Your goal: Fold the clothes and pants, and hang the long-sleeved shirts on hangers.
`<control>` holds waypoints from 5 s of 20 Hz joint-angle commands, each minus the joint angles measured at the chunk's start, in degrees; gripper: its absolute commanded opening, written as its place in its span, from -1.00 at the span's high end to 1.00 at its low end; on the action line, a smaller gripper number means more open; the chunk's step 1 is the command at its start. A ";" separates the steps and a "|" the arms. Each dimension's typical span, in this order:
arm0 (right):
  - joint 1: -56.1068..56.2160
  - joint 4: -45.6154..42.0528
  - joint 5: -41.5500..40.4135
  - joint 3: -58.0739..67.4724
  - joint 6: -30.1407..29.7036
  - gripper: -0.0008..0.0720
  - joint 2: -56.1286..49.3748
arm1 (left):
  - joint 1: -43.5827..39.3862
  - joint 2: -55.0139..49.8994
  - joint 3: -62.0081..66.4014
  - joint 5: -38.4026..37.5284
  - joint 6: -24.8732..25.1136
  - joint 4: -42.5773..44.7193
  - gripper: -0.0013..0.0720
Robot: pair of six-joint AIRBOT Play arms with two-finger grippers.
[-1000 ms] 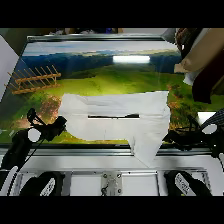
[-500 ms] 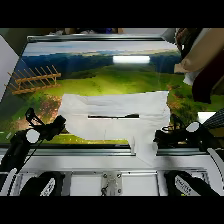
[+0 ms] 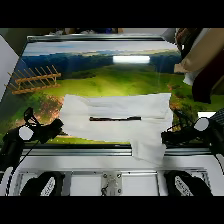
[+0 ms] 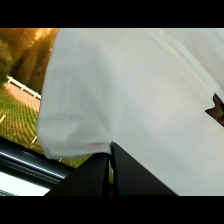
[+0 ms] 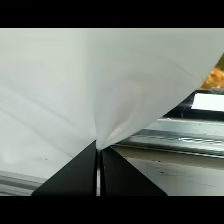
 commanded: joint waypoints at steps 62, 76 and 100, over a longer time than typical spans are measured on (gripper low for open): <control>-18.58 32.20 4.00 46.27 -25.33 -0.98 -58.73 | -23.76 -36.26 53.70 -5.57 13.46 -0.63 0.95; -13.55 25.42 6.27 49.55 -18.73 0.94 -49.86 | -26.18 -41.05 53.72 -5.99 13.99 -4.37 0.96; 17.07 8.85 20.44 83.06 2.05 0.94 -40.04 | -39.65 -76.32 80.39 -2.49 17.62 -13.60 0.96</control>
